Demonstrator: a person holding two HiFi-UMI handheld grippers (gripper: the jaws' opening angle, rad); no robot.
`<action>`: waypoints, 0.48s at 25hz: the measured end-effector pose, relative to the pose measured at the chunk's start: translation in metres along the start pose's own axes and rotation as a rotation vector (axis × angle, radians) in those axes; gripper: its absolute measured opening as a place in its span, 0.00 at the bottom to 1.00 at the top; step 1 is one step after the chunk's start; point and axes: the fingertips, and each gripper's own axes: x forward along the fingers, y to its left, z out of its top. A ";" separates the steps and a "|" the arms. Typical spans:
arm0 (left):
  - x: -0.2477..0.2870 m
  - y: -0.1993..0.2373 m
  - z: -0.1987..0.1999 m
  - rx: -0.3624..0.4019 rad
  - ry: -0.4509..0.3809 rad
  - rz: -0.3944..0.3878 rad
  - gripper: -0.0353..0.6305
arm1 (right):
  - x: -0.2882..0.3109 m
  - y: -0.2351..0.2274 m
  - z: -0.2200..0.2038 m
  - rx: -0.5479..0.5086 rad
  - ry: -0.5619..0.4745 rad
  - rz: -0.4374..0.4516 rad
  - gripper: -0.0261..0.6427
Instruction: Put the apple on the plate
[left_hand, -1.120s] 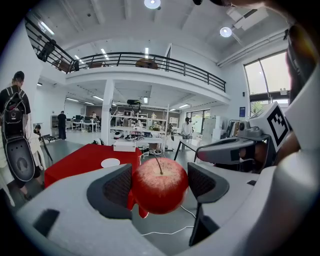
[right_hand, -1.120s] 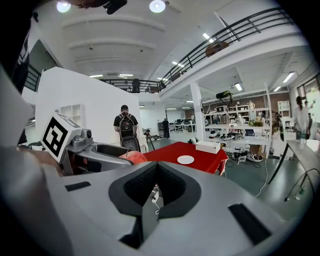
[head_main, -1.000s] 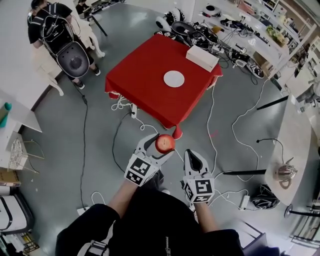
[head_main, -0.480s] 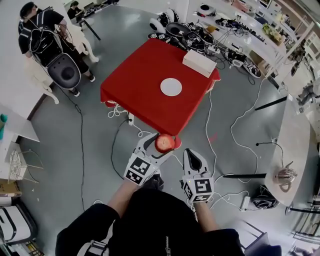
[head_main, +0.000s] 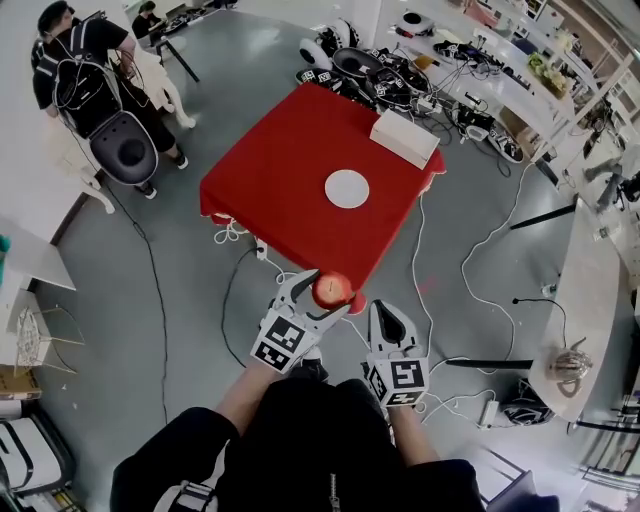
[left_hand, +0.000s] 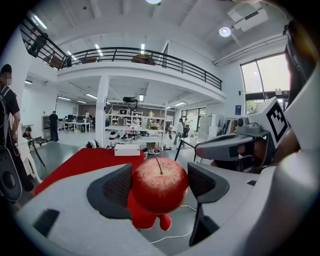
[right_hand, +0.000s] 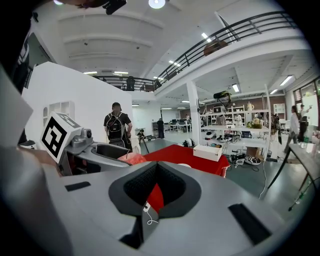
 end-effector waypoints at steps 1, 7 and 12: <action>0.002 0.005 0.000 0.002 0.001 -0.003 0.58 | 0.005 0.000 0.001 0.002 0.000 -0.003 0.06; 0.019 0.031 0.004 -0.005 0.011 -0.011 0.58 | 0.028 -0.013 0.008 0.011 0.007 -0.021 0.06; 0.044 0.050 0.008 -0.009 0.020 -0.020 0.58 | 0.055 -0.031 0.015 0.016 0.011 -0.024 0.06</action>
